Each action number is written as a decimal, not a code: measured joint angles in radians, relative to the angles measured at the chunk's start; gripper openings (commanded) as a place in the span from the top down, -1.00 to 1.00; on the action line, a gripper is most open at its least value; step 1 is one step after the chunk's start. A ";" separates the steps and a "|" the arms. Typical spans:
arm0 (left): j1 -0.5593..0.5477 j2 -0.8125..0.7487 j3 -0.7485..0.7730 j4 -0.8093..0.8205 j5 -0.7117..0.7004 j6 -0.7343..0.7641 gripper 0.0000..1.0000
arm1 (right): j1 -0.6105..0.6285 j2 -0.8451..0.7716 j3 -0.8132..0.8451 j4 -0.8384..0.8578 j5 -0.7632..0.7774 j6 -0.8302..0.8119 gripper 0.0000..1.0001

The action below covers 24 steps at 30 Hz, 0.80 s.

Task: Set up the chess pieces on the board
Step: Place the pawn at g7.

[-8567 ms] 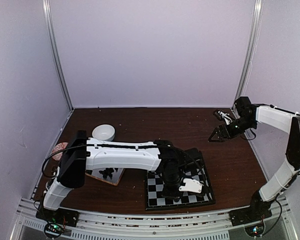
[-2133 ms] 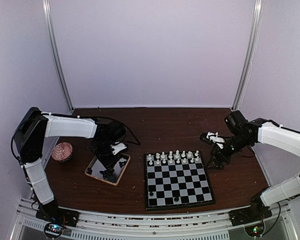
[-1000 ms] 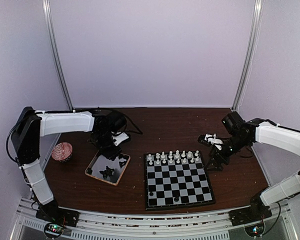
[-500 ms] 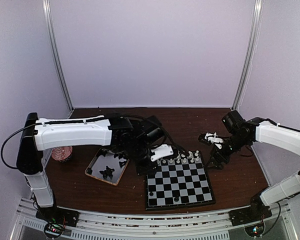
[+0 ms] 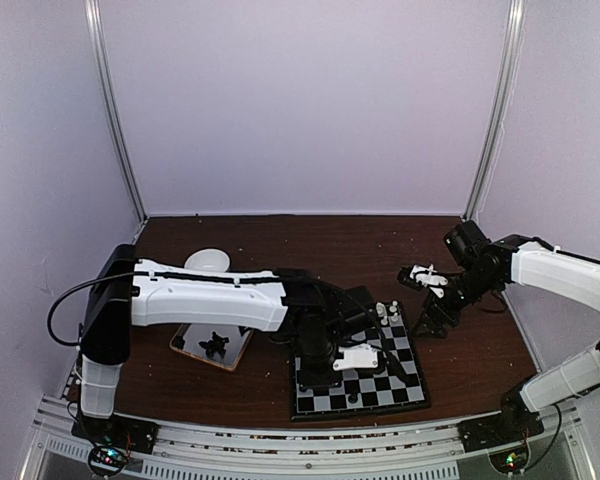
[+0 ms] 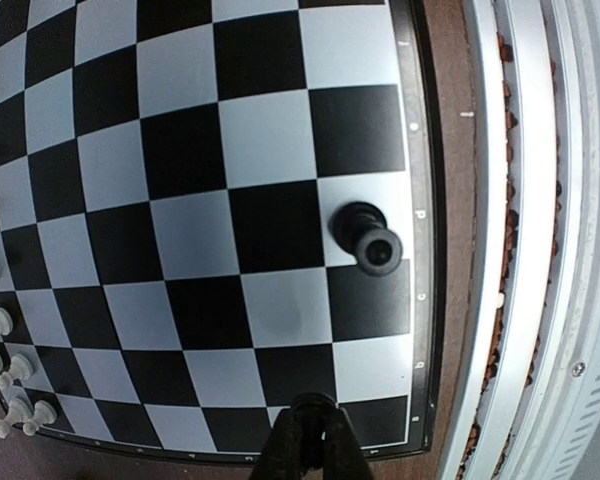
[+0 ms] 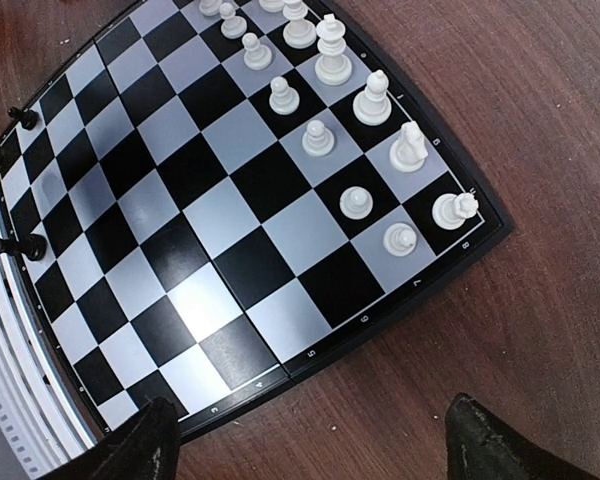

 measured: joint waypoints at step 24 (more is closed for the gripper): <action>0.005 0.046 -0.006 -0.022 -0.011 0.001 0.96 | 0.000 0.010 0.000 -0.005 -0.001 -0.005 -0.84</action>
